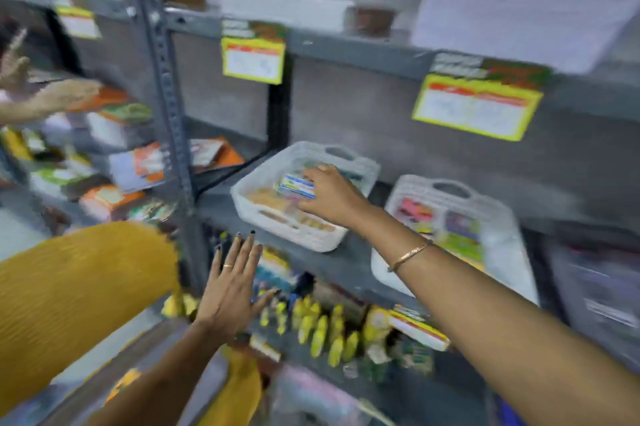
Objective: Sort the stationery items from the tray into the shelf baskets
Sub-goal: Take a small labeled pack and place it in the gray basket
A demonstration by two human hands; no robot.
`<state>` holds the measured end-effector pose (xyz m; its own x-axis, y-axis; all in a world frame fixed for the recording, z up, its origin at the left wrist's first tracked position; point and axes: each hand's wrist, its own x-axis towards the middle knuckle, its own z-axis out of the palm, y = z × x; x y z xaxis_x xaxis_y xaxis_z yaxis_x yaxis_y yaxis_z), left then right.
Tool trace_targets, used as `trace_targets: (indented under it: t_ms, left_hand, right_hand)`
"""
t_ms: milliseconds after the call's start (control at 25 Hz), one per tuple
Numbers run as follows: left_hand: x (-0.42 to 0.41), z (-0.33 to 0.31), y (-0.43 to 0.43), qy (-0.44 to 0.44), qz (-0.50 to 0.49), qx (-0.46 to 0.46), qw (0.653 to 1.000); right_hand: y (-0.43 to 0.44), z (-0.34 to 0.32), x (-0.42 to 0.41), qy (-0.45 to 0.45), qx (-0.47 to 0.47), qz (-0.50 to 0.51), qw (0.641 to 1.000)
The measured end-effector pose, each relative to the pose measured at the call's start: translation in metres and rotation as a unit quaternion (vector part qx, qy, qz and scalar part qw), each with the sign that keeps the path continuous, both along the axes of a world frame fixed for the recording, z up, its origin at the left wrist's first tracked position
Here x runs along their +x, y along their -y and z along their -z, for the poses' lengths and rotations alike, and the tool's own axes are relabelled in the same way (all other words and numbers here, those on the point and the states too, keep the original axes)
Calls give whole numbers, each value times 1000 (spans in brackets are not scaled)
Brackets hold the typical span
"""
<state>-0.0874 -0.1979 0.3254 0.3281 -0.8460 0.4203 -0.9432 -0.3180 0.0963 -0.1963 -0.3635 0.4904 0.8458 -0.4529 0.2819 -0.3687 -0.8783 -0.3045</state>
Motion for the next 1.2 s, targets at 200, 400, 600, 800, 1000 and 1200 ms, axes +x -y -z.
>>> trace_targets:
  t_ms: [200, 400, 600, 800, 1000, 1200]
  left_hand:
    - [-95, -52, 103, 20, 164, -52, 985]
    - [-214, -67, 155, 46, 276, -43, 959]
    - [-307, -58, 179, 58, 331, 37, 941]
    - [-360, -35, 195, 74, 373, 109, 918]
    - [-384, -17, 212, 48, 349, 125, 927]
    - [-396, 2, 225, 30, 313, 164, 935]
  right_hand:
    - [65, -34, -143, -33, -23, 180, 983]
    - [101, -30, -288, -71, -9, 332, 941]
    - [121, -13, -391, -112, 9, 381, 918]
    - [135, 17, -463, -144, 67, 365, 917]
    - [141, 61, -489, -195, 131, 308, 922]
    - [150, 83, -491, -215, 155, 268, 926]
